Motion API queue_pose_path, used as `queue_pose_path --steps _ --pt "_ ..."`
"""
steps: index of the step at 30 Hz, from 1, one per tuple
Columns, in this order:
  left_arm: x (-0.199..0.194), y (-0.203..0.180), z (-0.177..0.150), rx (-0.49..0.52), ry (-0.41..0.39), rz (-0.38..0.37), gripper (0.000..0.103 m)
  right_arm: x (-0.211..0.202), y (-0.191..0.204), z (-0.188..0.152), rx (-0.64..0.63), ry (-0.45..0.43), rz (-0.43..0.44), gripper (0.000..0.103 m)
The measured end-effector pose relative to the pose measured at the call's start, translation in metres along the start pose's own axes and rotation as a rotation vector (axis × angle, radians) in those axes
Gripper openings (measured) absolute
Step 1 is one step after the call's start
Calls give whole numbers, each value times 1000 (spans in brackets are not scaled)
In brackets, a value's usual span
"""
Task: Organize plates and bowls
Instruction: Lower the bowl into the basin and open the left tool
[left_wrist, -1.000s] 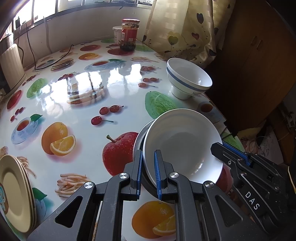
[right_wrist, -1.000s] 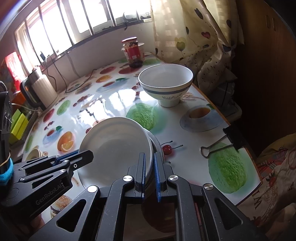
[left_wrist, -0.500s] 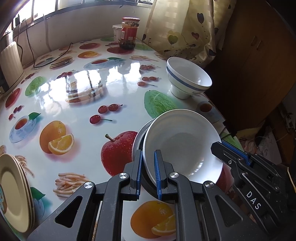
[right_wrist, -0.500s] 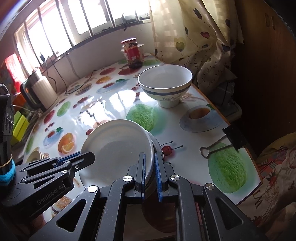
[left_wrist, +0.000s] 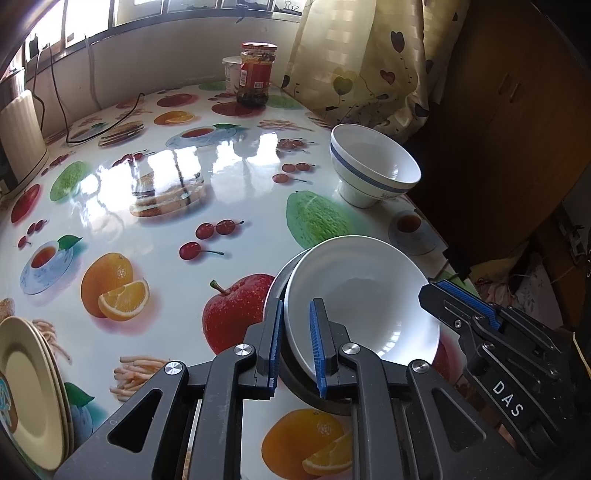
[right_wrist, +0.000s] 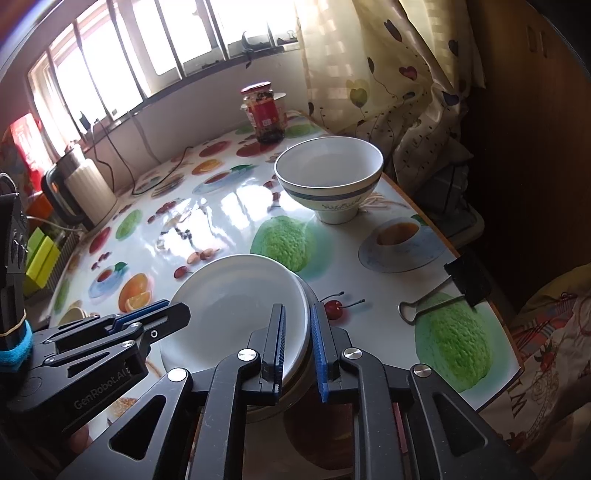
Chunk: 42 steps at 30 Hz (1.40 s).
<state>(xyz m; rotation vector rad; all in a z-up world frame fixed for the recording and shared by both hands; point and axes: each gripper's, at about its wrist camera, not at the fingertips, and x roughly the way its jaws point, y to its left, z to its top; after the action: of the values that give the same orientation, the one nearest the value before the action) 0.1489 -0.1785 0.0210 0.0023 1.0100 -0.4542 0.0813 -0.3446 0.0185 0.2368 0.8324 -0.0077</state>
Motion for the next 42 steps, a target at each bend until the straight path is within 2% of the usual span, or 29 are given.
queue_pose_path --steps 3,12,28,42 --pt "-1 0 2 4 -7 1 22 0 0 3 0 -4 2 18" --pt "-5 0 12 26 -41 37 22 0 -2 11 16 -27 -3 32" --pt "3 -7 56 60 -94 50 23 4 -23 56 23 -90 -39 34" --pt "24 -10 95 61 -93 37 23 21 -48 87 32 -91 -76 34"
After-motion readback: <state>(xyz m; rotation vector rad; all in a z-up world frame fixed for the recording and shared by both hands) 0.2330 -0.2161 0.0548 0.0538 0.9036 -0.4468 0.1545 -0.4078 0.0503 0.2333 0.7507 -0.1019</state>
